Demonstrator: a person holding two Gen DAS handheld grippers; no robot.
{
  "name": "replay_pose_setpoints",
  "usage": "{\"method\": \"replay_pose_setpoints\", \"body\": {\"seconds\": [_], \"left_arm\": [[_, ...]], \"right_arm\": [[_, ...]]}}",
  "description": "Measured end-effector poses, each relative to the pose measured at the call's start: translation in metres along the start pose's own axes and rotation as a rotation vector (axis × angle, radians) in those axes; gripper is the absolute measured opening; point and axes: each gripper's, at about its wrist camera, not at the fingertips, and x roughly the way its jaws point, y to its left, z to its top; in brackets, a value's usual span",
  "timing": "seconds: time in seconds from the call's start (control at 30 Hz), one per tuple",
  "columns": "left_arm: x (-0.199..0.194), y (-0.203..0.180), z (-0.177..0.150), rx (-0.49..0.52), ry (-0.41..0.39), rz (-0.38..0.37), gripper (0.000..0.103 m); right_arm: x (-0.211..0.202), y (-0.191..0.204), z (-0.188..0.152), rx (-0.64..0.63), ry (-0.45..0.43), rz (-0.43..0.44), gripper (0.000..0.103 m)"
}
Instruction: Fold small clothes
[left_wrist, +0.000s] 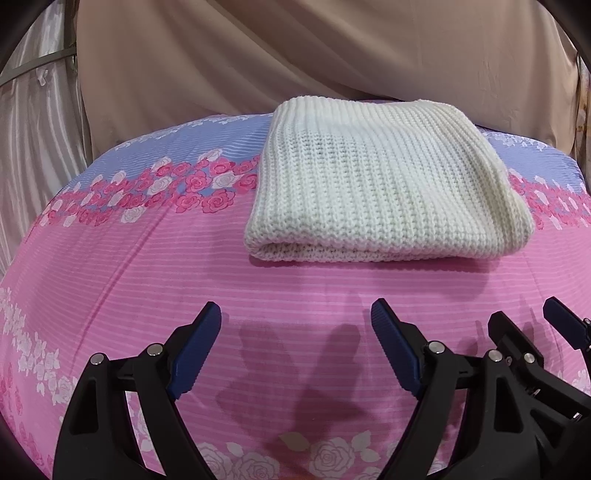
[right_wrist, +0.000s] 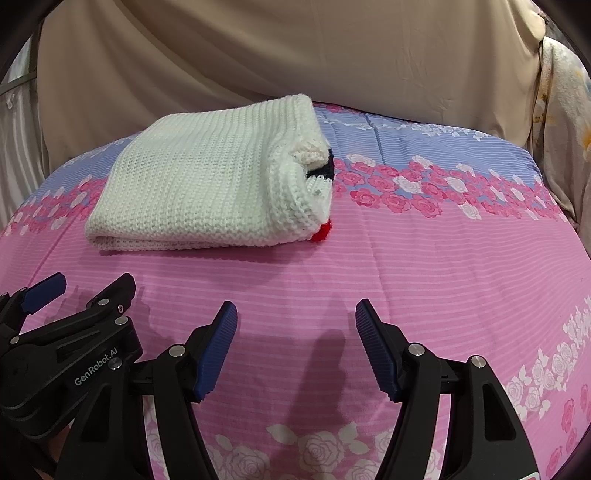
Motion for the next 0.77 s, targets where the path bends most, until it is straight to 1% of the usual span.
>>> {"method": "replay_pose_setpoints", "body": {"seconds": [0.47,0.63,0.77], "left_arm": [[-0.0015,-0.0047,-0.0008,0.012,-0.003,0.037,0.082],[-0.0061,-0.0068,-0.0018,0.017,-0.025,0.053,0.078],[-0.0051,-0.0049,-0.0011,0.016,-0.023,0.049,0.078]], "right_arm": [[-0.0014,0.0034,-0.0009,0.009,0.003,-0.026,0.065],[-0.0019,0.0037,-0.0013,0.015,0.003,-0.028,0.065],[-0.0023,0.0043,-0.0018,0.018,0.003,-0.032,0.065]]}}
